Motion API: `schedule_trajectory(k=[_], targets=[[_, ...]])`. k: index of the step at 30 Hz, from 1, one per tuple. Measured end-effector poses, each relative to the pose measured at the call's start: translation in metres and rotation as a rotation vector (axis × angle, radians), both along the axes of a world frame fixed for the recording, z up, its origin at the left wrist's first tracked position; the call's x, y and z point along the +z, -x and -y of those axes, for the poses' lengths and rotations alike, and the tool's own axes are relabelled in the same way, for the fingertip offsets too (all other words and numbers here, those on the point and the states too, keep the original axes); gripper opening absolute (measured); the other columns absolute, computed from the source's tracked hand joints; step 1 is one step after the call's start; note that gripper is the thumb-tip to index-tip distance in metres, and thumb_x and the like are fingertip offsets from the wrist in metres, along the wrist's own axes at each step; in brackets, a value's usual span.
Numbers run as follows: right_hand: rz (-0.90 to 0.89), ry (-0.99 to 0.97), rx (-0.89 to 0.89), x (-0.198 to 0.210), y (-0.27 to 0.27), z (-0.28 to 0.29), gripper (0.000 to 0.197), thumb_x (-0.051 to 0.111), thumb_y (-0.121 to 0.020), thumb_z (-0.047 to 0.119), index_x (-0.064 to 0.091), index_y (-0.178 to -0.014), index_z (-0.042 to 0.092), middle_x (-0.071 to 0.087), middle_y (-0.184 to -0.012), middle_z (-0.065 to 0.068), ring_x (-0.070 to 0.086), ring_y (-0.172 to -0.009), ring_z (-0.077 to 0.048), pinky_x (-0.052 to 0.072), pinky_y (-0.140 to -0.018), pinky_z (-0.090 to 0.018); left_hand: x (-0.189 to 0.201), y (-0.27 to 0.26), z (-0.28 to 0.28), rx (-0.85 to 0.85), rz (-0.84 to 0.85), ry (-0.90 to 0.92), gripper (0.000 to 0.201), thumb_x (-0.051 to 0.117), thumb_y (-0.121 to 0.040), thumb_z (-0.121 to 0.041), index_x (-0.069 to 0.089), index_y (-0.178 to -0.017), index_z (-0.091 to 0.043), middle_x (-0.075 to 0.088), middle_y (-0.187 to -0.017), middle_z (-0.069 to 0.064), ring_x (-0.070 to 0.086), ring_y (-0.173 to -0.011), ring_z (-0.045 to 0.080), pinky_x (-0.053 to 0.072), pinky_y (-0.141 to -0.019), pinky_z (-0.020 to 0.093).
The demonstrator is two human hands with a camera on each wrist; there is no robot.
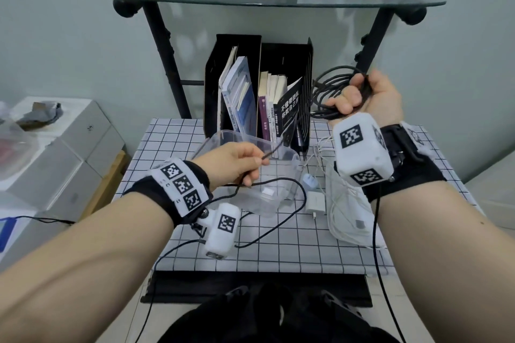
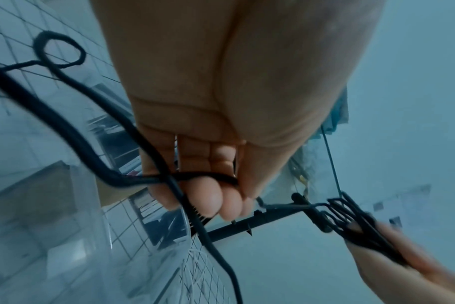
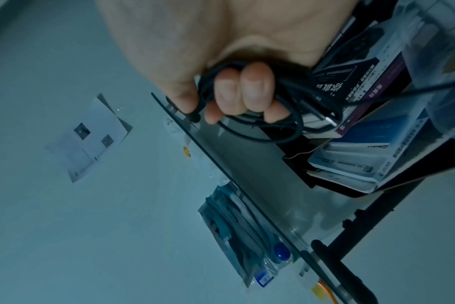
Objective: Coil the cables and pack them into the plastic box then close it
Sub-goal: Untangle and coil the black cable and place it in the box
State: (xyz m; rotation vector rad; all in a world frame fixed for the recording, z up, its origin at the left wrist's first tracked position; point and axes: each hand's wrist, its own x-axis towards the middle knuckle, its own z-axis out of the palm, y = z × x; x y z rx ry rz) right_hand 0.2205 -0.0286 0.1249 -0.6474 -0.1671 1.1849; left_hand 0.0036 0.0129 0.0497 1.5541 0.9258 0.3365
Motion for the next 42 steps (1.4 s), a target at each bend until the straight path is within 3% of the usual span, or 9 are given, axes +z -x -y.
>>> schedule_trajectory(k=[7, 11, 17, 20, 24, 28, 31, 35, 42], targets=[[0.118, 0.056, -0.031, -0.014, 0.013, -0.011, 0.018, 0.04, -0.096, 0.012, 0.049, -0.081, 0.007, 0.037, -0.052, -0.002, 0.033, -0.042, -0.018, 0.034, -0.057, -0.028, 0.023, -0.002, 0.004, -0.098, -0.044, -0.145, 0.014, 0.058, -0.093, -0.019, 0.072, -0.089, -0.022, 0.059, -0.064, -0.009, 0.045, -0.054, 0.002, 0.037, -0.052, 0.014], [0.324, 0.121, -0.009, -0.029, 0.017, -0.016, 0.005, 0.052, -0.094, 0.007, 0.052, -0.091, 0.003, 0.044, -0.051, -0.003, 0.038, -0.042, -0.018, 0.036, -0.054, -0.03, 0.036, -0.004, -0.001, -0.106, 0.01, -0.194, 0.015, 0.058, -0.093, -0.019, 0.072, -0.092, -0.016, 0.056, -0.058, -0.013, 0.044, -0.053, 0.002, 0.036, -0.055, 0.016], [0.558, 0.214, 0.196, -0.04, 0.036, -0.007, 0.013, 0.056, -0.093, 0.008, 0.053, -0.105, 0.003, 0.047, -0.054, -0.003, 0.043, -0.043, -0.017, 0.042, -0.05, -0.028, 0.044, -0.007, -0.005, -0.097, 0.07, -0.256, 0.019, 0.056, -0.094, -0.017, 0.072, -0.101, -0.011, 0.059, -0.061, -0.011, 0.044, -0.058, 0.007, 0.037, -0.055, 0.018], [0.695, 0.253, 0.331, -0.042, 0.044, -0.004, 0.013, 0.056, -0.093, 0.008, 0.054, -0.104, 0.001, 0.05, -0.053, -0.005, 0.045, -0.044, -0.019, 0.041, -0.047, -0.028, 0.045, -0.008, -0.007, -0.057, 0.063, -0.302, 0.018, 0.057, -0.093, -0.019, 0.072, -0.099, -0.012, 0.058, -0.059, -0.012, 0.043, -0.057, 0.009, 0.036, -0.055, 0.022], [0.841, 0.289, 0.483, -0.043, 0.049, -0.003, 0.017, 0.051, -0.097, 0.017, 0.051, -0.084, 0.005, 0.049, -0.049, -0.006, 0.038, -0.047, -0.021, 0.031, -0.046, -0.03, 0.044, -0.01, -0.009, 0.013, 0.099, -0.305, 0.01, 0.061, -0.09, -0.016, 0.067, -0.092, -0.008, 0.057, -0.059, -0.013, 0.049, -0.051, -0.003, 0.04, -0.055, 0.018], [1.008, 0.263, 0.623, -0.041, 0.049, -0.001, 0.035, 0.058, -0.093, 0.037, 0.056, -0.077, 0.006, 0.042, -0.045, 0.0, 0.032, -0.04, -0.014, 0.025, -0.044, -0.025, 0.043, -0.011, -0.014, 0.04, 0.079, -0.302, 0.008, 0.067, -0.085, -0.015, 0.06, -0.083, -0.017, 0.055, -0.06, -0.011, 0.044, -0.056, 0.009, 0.038, -0.057, 0.027], [1.04, 0.222, 0.641, -0.042, 0.046, 0.0, 0.023, 0.064, -0.09, 0.021, 0.052, -0.078, 0.005, 0.036, -0.043, 0.007, 0.026, -0.037, -0.008, 0.02, -0.038, -0.018, 0.043, -0.012, -0.015, 0.049, 0.064, -0.244, 0.008, 0.061, -0.089, -0.014, 0.058, -0.082, -0.015, 0.06, -0.06, -0.008, 0.051, -0.057, 0.012, 0.045, -0.059, 0.028], [0.986, 0.276, 0.603, -0.043, 0.043, -0.001, 0.011, 0.057, -0.095, 0.012, 0.055, -0.093, 0.001, 0.031, -0.039, 0.008, 0.022, -0.033, -0.006, 0.023, -0.035, -0.018, 0.041, -0.008, -0.017, 0.096, 0.07, -0.096, 0.023, 0.047, -0.098, -0.023, 0.058, -0.082, -0.011, 0.063, -0.073, 0.004, 0.057, -0.072, 0.025, 0.049, -0.076, 0.042], [0.846, 0.396, 0.464, -0.038, 0.036, -0.002, 0.023, 0.056, -0.095, 0.013, 0.056, -0.073, 0.007, 0.028, -0.036, 0.007, 0.019, -0.03, -0.006, 0.024, -0.041, -0.021, 0.037, 0.009, -0.022, 0.056, -0.003, -0.132, 0.004, 0.062, -0.09, -0.014, 0.064, -0.088, -0.012, 0.067, -0.072, -0.003, 0.061, -0.06, 0.003, 0.048, -0.06, 0.012]])
